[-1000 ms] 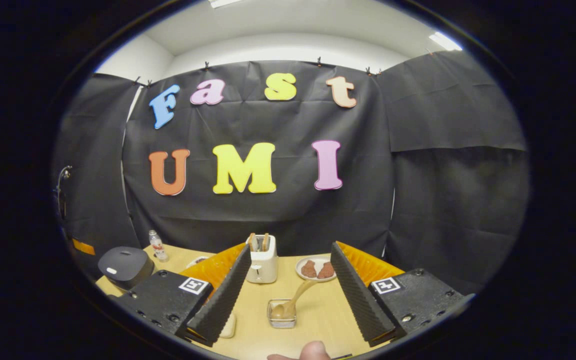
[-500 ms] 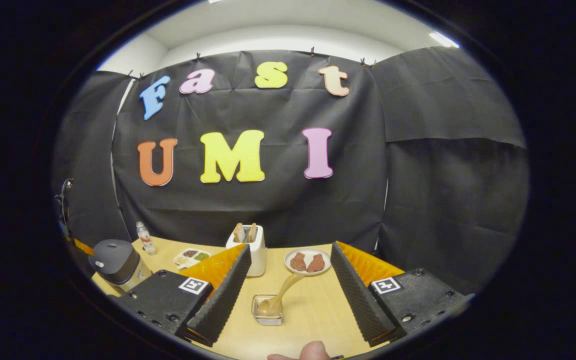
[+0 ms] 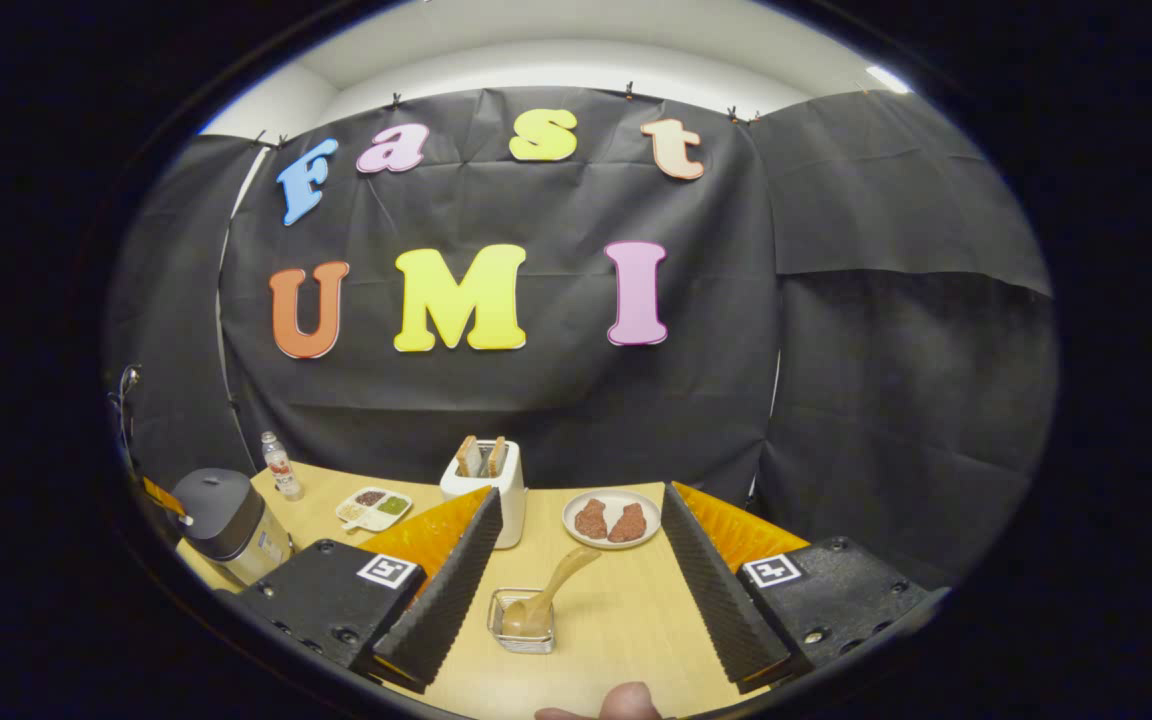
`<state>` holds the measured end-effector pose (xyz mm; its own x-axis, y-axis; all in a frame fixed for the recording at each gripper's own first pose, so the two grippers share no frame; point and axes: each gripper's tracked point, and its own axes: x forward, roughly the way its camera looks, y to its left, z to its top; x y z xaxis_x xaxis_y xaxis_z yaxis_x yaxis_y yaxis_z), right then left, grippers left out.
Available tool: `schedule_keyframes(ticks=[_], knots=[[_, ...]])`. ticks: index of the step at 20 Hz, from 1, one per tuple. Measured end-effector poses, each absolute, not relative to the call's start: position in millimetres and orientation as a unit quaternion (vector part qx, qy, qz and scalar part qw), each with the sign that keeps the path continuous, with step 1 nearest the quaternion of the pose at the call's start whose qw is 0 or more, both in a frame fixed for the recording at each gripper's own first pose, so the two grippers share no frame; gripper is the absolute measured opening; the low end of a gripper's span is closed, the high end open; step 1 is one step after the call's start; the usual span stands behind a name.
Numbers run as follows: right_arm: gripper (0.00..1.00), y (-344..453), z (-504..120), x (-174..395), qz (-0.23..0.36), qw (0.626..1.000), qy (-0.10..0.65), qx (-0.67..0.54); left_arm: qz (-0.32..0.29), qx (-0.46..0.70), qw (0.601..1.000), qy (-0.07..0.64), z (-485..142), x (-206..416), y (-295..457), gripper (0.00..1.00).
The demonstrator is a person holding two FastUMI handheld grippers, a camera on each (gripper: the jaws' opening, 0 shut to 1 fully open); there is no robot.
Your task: Close the left gripper, press the button to open the rice cooker; take a wooden spoon from the chopstick holder with the right hand, scoop a spoonful of rice and pour it into the rice cooker, then put the wooden spoon back into the chopstick holder.
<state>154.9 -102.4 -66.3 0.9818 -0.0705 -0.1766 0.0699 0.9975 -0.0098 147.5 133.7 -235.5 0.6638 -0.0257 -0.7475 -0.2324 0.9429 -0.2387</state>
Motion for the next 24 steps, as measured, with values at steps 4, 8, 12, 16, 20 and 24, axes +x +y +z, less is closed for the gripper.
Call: schedule_keyframes(ticks=[4, 8, 12, 16, 20, 24], knots=[[1.0, -99, -85, 168, -0.021, 0.994, 0.11, 0.006, 0.074, -0.15, 0.891, 0.422, -239, 143, 135, 0.0], [1.0, -100, -90, 192, 0.006, 0.993, 0.114, 0.0, 0.107, -0.112, 0.892, 0.426, -240, 144, 137, 0.0], [1.0, -108, -108, 218, 0.04, 0.99, 0.135, 0.004, 0.142, -0.124, 0.889, 0.417, -237, 147, 137, 0.0], [1.0, -113, -131, 226, 0.057, 0.984, 0.17, 0.014, 0.155, -0.123, 0.891, 0.408, -233, 150, 139, 0.0], [1.0, -122, -128, 221, 0.034, 0.984, 0.172, 0.011, 0.146, -0.058, 0.918, 0.363, -200, 160, 139, 0.01], [1.0, -115, -114, 203, 0.023, 0.987, 0.159, 0.014, 0.118, -0.022, 0.955, 0.271, -147, 191, 131, 0.25]])
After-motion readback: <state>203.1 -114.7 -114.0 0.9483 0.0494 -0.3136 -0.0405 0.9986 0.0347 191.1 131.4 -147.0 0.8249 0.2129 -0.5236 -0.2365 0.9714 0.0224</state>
